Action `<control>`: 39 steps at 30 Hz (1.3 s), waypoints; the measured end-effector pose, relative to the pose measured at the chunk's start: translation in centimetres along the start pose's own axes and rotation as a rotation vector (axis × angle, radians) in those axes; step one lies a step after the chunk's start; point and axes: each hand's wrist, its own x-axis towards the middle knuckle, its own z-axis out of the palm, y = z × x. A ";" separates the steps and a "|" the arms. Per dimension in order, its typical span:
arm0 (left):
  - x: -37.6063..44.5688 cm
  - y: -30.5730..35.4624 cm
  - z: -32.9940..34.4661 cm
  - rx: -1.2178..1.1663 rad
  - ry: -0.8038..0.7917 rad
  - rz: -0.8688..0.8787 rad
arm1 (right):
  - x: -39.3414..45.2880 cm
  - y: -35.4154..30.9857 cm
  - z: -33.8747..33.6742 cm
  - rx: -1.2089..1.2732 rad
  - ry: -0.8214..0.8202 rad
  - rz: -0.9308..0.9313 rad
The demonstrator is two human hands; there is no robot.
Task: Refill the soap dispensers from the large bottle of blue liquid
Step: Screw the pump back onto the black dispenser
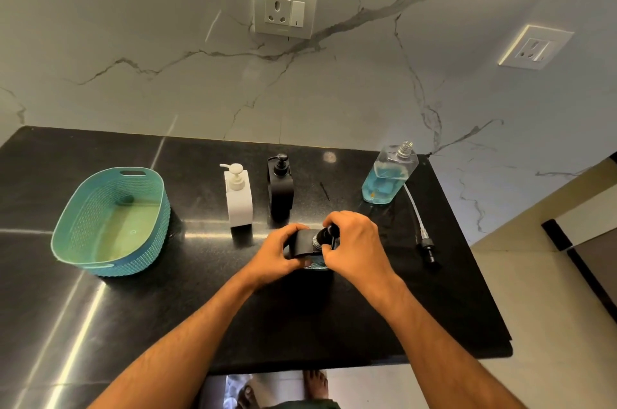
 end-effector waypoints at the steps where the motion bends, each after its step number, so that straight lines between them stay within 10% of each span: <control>1: 0.0 0.0 0.0 0.009 -0.002 0.004 | 0.1 0.1 0.2 0.001 -0.007 0.005; 39: 0.3 0.5 0.3 0.121 0.064 0.120 | -0.4 1.6 2.7 0.192 0.081 0.193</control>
